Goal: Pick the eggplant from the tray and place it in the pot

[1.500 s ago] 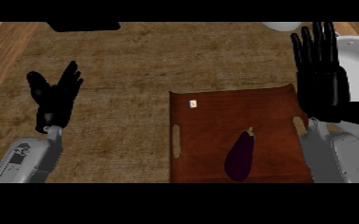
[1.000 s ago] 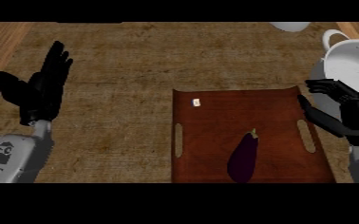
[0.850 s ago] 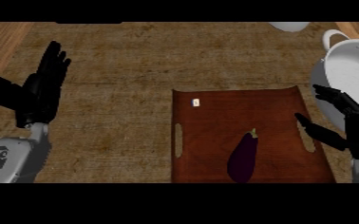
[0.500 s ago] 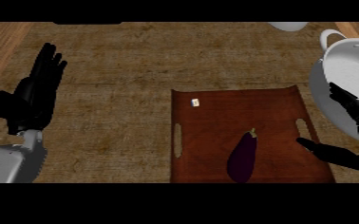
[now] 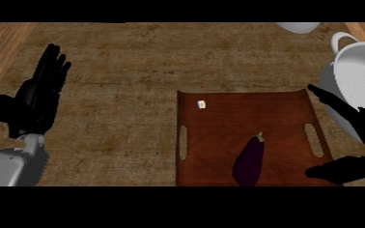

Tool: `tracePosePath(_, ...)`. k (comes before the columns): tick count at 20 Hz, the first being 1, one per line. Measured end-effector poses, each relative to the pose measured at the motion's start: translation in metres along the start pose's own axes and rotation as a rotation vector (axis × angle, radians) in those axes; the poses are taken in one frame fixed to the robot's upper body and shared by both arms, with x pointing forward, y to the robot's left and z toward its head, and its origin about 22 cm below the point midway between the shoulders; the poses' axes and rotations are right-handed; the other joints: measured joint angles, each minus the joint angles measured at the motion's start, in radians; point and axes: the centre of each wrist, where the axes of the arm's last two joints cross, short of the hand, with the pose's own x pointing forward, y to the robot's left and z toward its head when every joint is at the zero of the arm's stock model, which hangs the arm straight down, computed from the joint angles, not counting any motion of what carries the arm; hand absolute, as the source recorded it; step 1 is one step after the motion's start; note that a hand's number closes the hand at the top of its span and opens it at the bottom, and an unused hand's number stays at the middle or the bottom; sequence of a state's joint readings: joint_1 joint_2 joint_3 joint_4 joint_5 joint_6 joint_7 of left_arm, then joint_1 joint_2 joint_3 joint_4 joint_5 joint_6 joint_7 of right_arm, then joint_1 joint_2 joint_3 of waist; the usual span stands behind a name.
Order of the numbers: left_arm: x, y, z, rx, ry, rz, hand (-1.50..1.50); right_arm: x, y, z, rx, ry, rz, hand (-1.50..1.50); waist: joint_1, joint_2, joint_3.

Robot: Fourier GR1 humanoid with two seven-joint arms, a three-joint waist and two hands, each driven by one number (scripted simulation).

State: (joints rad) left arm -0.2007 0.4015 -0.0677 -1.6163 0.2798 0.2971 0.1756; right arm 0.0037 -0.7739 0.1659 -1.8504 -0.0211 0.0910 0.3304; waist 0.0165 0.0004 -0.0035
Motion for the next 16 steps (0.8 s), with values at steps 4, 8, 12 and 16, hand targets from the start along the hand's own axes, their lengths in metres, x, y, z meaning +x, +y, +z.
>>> tracePosePath(4,0.000,-0.008,-0.004,-0.006,-0.005,-0.003,0.00,0.032,0.014,-0.011,0.151,0.083,0.106,-1.50,0.008,0.003,0.000)
tracePosePath(8,-0.007,-0.005,-0.001,-0.002,-0.001,0.001,0.00,0.056,0.032,-0.021,0.261,0.155,0.150,-1.50,0.003,0.002,0.001)
tracePosePath(12,-0.008,-0.004,0.003,0.014,0.005,-0.002,0.00,0.073,0.055,-0.023,0.309,0.187,0.159,-1.50,-0.006,0.000,0.002)
tracePosePath(16,-0.003,-0.005,0.003,0.014,0.005,0.001,0.00,0.085,0.063,-0.034,0.333,0.200,0.153,-1.50,-0.010,0.000,0.003)
